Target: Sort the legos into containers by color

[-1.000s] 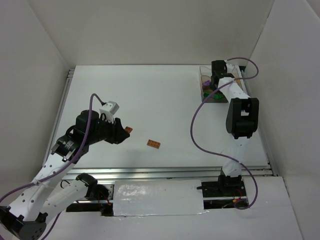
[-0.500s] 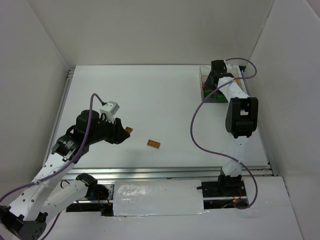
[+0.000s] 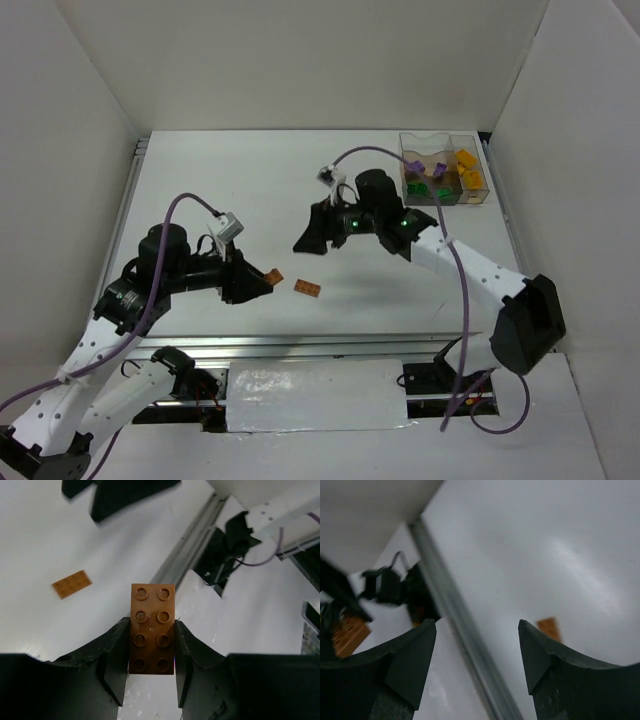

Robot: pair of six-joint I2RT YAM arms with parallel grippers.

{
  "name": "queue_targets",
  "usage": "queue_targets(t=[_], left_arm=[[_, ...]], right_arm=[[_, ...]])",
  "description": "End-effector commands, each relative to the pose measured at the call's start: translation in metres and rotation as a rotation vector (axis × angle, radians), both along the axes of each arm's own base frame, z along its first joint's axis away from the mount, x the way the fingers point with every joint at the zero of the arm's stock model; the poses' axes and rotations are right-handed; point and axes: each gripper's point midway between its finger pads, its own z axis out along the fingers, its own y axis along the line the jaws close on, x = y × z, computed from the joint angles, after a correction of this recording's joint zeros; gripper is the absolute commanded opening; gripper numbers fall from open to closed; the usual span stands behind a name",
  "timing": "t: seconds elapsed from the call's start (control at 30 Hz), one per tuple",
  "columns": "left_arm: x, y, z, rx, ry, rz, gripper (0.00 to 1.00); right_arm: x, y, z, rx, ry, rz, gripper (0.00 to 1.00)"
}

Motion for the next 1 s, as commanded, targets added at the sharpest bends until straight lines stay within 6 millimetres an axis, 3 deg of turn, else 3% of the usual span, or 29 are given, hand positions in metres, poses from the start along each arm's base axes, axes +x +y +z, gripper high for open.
queue_targets(t=[0.0, 0.07, 0.1, 0.13, 0.37, 0.47, 0.7, 0.83, 0.87, 0.97], left_arm=[[-0.040, -0.017, 0.035, -0.141, -0.116, -0.265, 0.00], [-0.056, -0.018, 0.044, -0.183, -0.141, -0.343, 0.00], [-0.062, -0.018, 0.046, -0.197, -0.147, -0.369, 0.00], [-0.069, -0.017, 0.050, -0.212, -0.160, -0.391, 0.00], [-0.089, -0.016, 0.059, -0.251, -0.193, -0.485, 0.00], [-0.089, -0.017, 0.058, -0.251, -0.188, -0.489, 0.00], [-0.084, -0.017, 0.056, -0.240, -0.178, -0.460, 0.00], [-0.082, -0.017, 0.055, -0.236, -0.178, -0.448, 0.00], [-0.082, -0.017, 0.055, -0.235, -0.177, -0.447, 0.00], [-0.083, -0.017, 0.055, -0.237, -0.182, -0.453, 0.00]], right_arm=[[-0.085, 0.029, 0.065, 0.247, -0.181, 0.376, 0.73], [-0.125, 0.029, 0.073, 0.322, -0.190, 0.524, 0.73], [-0.137, 0.025, 0.088, 0.363, -0.247, 0.567, 0.73], [-0.149, 0.025, 0.089, 0.374, -0.250, 0.604, 0.73], [-0.212, 0.027, 0.109, 0.440, -0.274, 0.851, 0.73], [-0.228, 0.034, 0.119, 0.452, -0.312, 0.878, 0.73], [-0.246, 0.049, 0.123, 0.411, -0.302, 0.887, 0.71], [-0.236, 0.063, 0.117, 0.349, -0.272, 0.812, 0.63], [-0.234, 0.066, 0.108, 0.314, -0.232, 0.805, 0.62], [-0.228, 0.074, 0.109, 0.289, -0.230, 0.776, 0.61]])
